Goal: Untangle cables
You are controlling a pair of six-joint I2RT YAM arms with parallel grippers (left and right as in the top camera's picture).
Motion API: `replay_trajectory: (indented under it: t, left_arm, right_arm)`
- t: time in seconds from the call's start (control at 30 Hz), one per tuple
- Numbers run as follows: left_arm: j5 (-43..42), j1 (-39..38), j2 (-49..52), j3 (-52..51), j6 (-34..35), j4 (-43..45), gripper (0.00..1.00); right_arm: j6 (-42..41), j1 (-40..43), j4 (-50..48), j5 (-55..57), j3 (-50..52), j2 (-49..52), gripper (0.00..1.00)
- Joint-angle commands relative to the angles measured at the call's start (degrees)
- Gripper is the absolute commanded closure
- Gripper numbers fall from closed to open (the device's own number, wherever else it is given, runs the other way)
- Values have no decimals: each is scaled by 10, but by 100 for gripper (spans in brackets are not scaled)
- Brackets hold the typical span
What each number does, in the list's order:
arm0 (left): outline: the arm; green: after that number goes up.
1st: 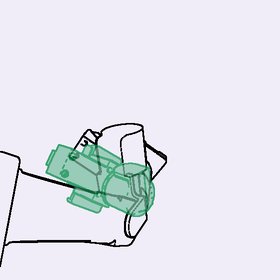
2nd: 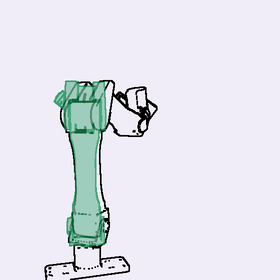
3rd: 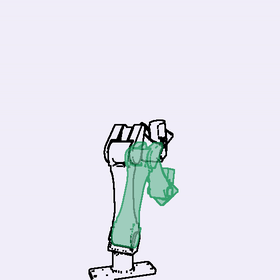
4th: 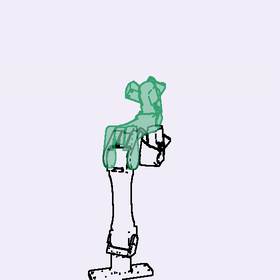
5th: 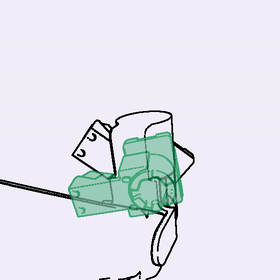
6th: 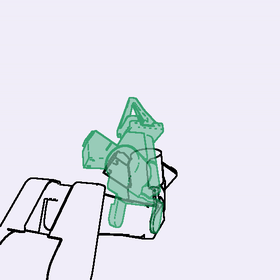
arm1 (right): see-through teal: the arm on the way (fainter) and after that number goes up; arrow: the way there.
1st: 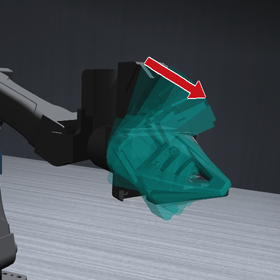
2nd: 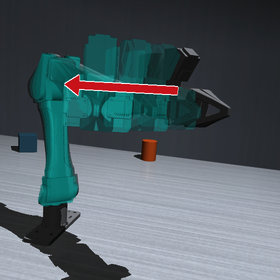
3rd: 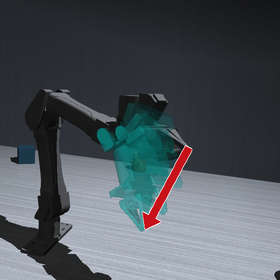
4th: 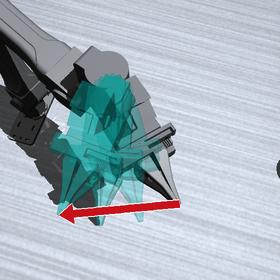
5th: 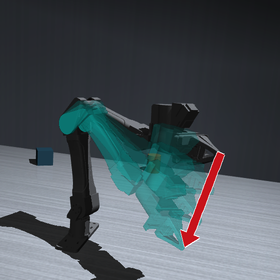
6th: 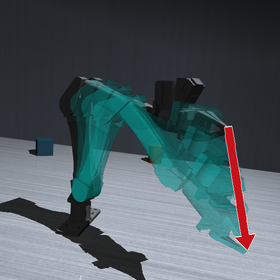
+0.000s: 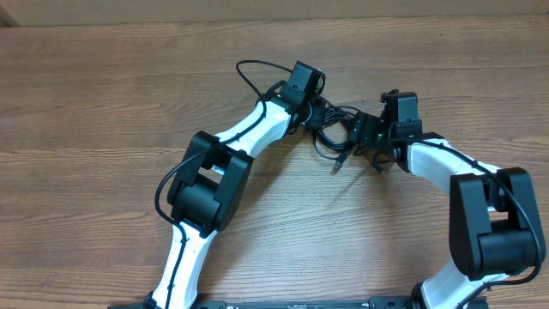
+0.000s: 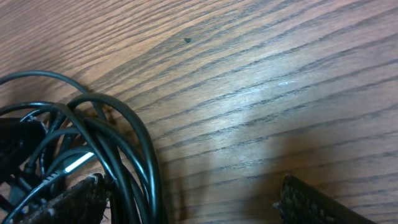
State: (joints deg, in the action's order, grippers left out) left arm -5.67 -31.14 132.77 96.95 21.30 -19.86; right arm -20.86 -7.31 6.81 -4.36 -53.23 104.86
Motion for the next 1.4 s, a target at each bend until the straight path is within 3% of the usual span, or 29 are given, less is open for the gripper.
replay_trajectory:
  t: [0.0,0.27,0.43,0.63,0.77,0.83,1.1,1.23,1.37]
  left_arm:
    - [18,3,20,10,-1,-18,95]
    - [16,3,20,10,-21,-41,96]
    - [12,2,20,10,-21,-41,96]
    - [19,4,13,14,-60,-54,96]
    - [78,6,-8,32,-62,-91,96]
    - [76,6,-22,33,-78,-90,96]
    - [76,6,-28,33,-78,-87,96]
    - [76,6,-28,33,-78,-85,96]
    - [76,6,-28,33,-78,-86,96]
  right_arm:
    - [34,-31,-3,14,19,26,13]
    - [-6,-66,16,58,19,31,19]
    - [-23,-74,37,66,19,104,21]
    - [-104,-76,90,193,18,129,24]
    - [-123,-76,116,245,18,129,26]
    - [-88,-76,115,204,18,129,19]
    - [12,-78,119,9,18,129,19]
    - [47,-78,112,-87,18,129,12]
    - [64,-78,104,-106,18,129,10]
